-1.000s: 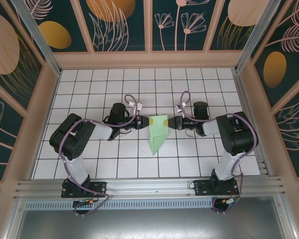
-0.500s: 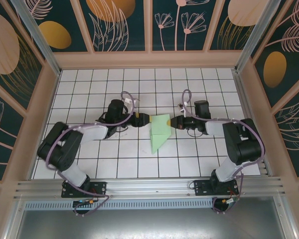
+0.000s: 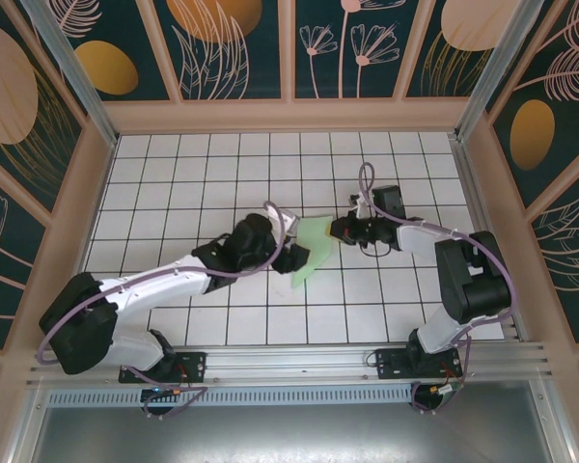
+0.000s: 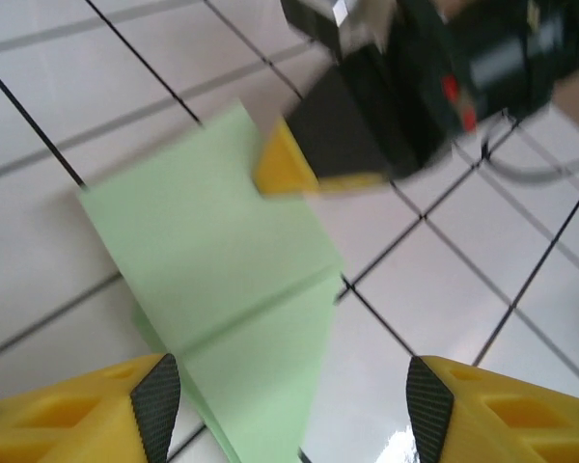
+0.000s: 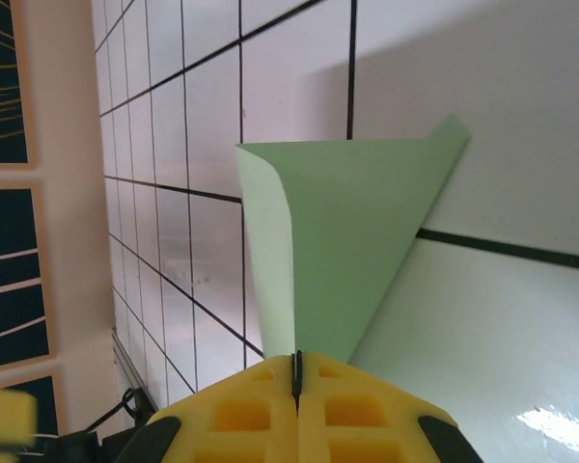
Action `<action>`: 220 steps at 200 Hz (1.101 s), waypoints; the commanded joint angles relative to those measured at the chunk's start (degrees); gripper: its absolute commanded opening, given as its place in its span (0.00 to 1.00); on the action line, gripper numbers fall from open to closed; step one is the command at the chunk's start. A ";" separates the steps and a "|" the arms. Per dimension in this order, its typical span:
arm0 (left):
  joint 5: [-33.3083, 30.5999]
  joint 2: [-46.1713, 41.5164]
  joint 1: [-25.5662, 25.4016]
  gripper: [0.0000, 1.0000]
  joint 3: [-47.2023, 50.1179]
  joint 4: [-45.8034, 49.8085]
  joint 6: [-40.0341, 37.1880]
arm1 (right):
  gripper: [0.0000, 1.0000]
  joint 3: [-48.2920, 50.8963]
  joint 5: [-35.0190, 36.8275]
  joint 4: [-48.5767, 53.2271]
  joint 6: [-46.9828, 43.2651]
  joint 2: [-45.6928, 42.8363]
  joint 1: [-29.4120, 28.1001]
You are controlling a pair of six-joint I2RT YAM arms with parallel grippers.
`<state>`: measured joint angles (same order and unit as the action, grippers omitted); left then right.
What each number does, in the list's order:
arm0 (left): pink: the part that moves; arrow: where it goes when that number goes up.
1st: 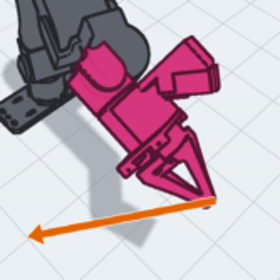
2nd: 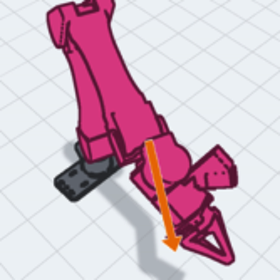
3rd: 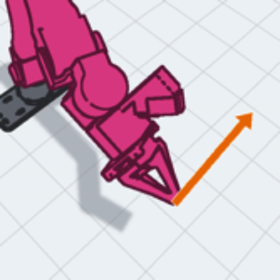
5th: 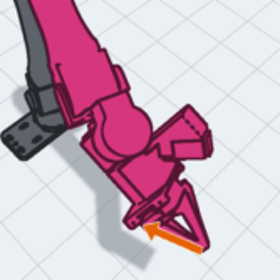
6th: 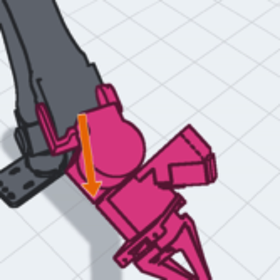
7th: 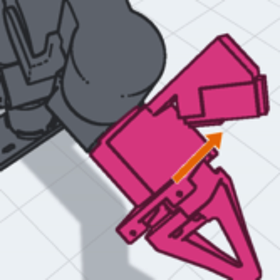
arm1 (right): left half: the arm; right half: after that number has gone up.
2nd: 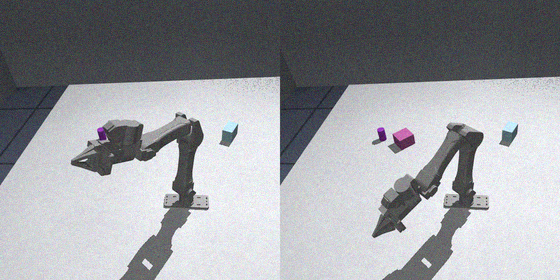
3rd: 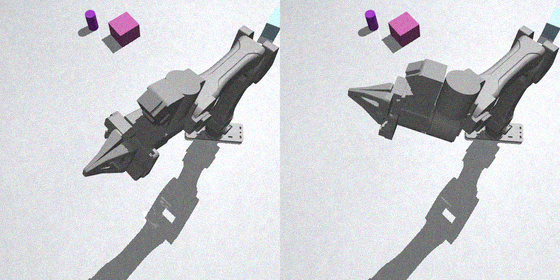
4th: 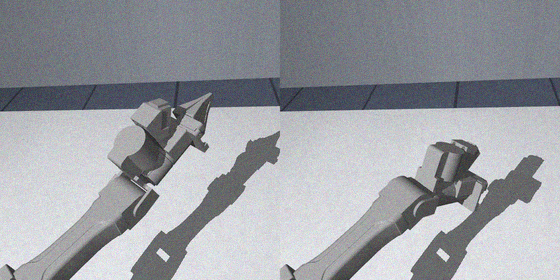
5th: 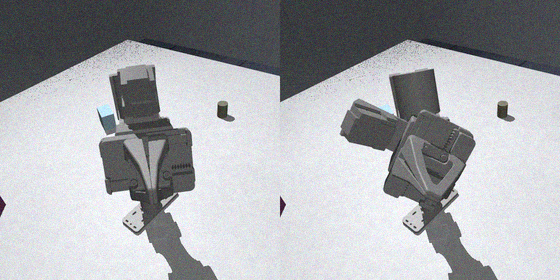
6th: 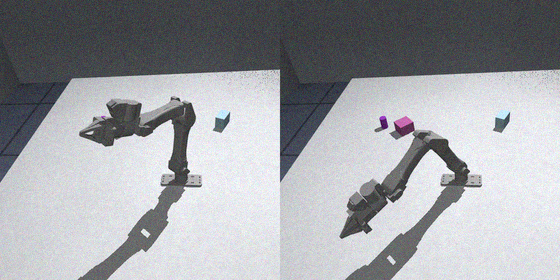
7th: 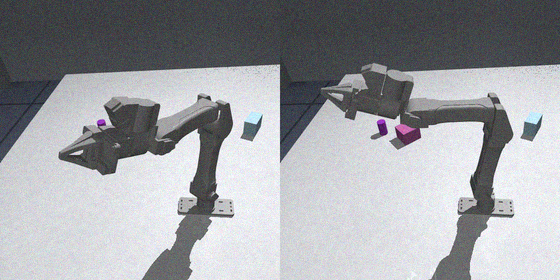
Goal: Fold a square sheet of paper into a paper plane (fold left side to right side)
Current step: Fold the wing for the fifth time at the center of the table.
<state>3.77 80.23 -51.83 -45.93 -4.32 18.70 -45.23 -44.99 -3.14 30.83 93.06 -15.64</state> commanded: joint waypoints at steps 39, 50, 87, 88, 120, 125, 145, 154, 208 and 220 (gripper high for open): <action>-14.60 11.88 -8.15 0.67 -8.47 7.78 -0.07 | 0.00 -4.42 -0.34 4.30 1.93 3.64 -0.91; -17.77 14.25 -8.75 0.67 -9.44 10.08 0.64 | 0.00 -4.51 -0.26 4.35 1.95 3.93 -1.06; -25.41 20.76 -10.63 0.68 -15.45 15.77 2.65 | 0.00 -4.68 0.20 4.63 1.86 4.65 -1.28; -25.53 20.85 -10.64 0.68 -15.48 15.80 2.70 | 0.00 -4.68 0.23 4.59 1.86 4.62 -1.30; -27.47 23.27 -11.56 0.69 -16.96 17.29 3.44 | 0.00 -4.78 0.04 4.69 1.69 5.20 -1.25; -27.99 23.62 -11.77 0.69 -17.23 17.63 3.69 | 0.00 -4.86 0.15 4.74 1.61 5.35 -1.26; -29.36 25.00 -12.60 0.69 -18.20 18.92 3.96 | 0.00 -5.06 0.08 4.80 1.60 5.79 -1.32; -29.70 25.48 -12.91 0.69 -18.48 19.23 3.98 | 0.00 -5.08 -0.01 4.70 1.60 5.86 -1.29; -30.94 26.51 -13.21 0.63 -18.23 19.68 6.47 | 0.00 -5.74 0.35 5.77 1.09 6.37 -1.28; -31.02 26.71 -13.20 0.60 -18.06 19.61 6.67 | 0.00 -5.96 0.57 6.09 0.90 6.51 -1.24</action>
<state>-25.08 106.15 -64.84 -63.22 13.67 23.70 -49.52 -44.95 0.97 32.08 98.43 -16.60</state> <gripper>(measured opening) 0.627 0.062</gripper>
